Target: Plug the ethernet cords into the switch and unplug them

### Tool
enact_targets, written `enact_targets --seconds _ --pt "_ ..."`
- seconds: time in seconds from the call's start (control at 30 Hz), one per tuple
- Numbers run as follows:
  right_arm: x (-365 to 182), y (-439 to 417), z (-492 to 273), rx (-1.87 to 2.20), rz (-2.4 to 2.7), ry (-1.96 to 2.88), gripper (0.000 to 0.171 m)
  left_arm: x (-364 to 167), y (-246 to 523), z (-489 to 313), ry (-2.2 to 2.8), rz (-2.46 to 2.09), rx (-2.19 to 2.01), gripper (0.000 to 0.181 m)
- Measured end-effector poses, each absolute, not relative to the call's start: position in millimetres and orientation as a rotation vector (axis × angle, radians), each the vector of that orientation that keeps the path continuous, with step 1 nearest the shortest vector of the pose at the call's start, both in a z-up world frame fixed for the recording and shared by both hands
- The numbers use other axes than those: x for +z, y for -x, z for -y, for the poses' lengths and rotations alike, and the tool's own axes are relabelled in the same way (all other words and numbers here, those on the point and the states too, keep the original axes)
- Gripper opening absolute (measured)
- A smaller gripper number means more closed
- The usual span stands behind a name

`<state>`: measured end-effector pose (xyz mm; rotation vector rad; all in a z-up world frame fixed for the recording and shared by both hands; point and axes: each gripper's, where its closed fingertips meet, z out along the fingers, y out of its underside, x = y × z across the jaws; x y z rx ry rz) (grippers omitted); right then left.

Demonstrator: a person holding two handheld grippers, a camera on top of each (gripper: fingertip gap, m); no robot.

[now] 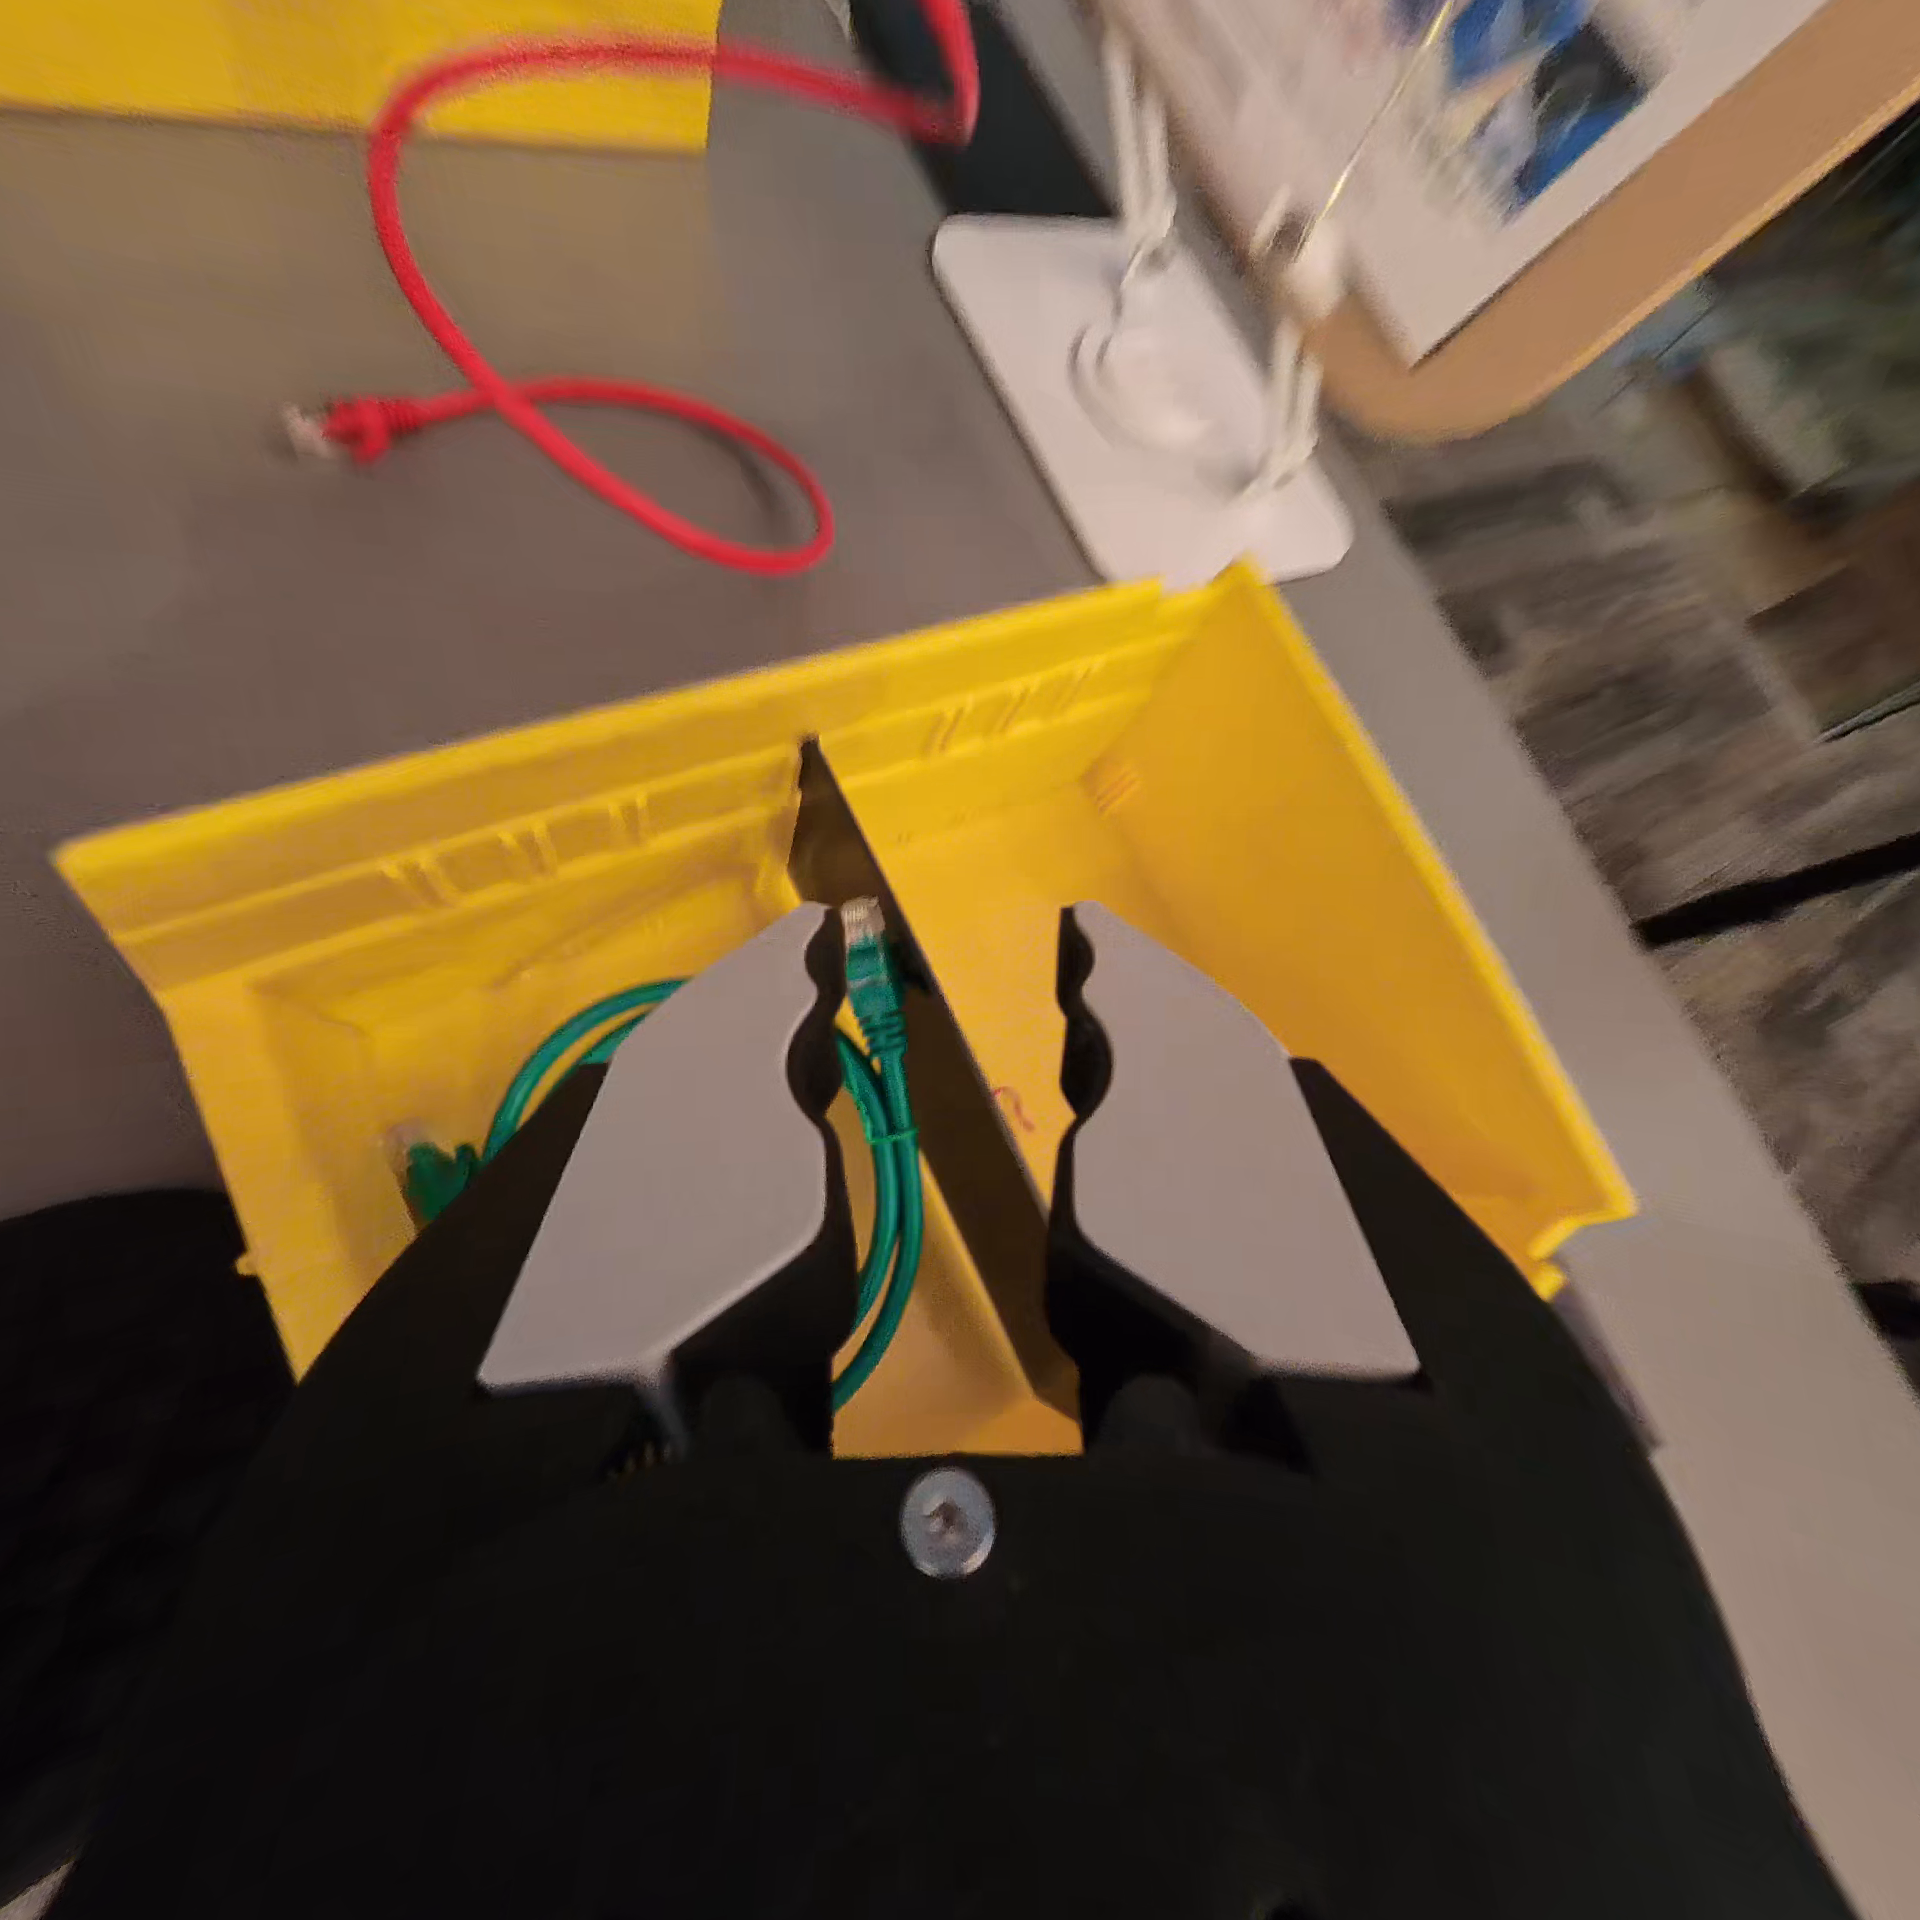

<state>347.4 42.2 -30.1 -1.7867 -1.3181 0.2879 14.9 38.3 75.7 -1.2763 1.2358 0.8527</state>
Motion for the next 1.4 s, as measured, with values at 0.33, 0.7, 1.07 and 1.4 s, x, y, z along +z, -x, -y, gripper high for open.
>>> enact_targets --seconds 0.33,0.7,1.07,1.4 --pt "121 -201 33 -0.057 1.344 0.829 0.024 72 -32 -32 1.226 -1.269 0.837 0.031" --pt "60 -105 38 -0.328 1.528 0.781 0.024 54 -59 -17 1.224 -1.356 0.794 0.031" --pt "56 -114 19 -0.477 1.51 0.828 0.026 49 -76 -7 1.174 -1.4 0.765 0.031" --pt "57 -117 17 -0.527 1.506 0.8 0.017 48 -79 -5 1.157 -1.408 0.782 0.031"
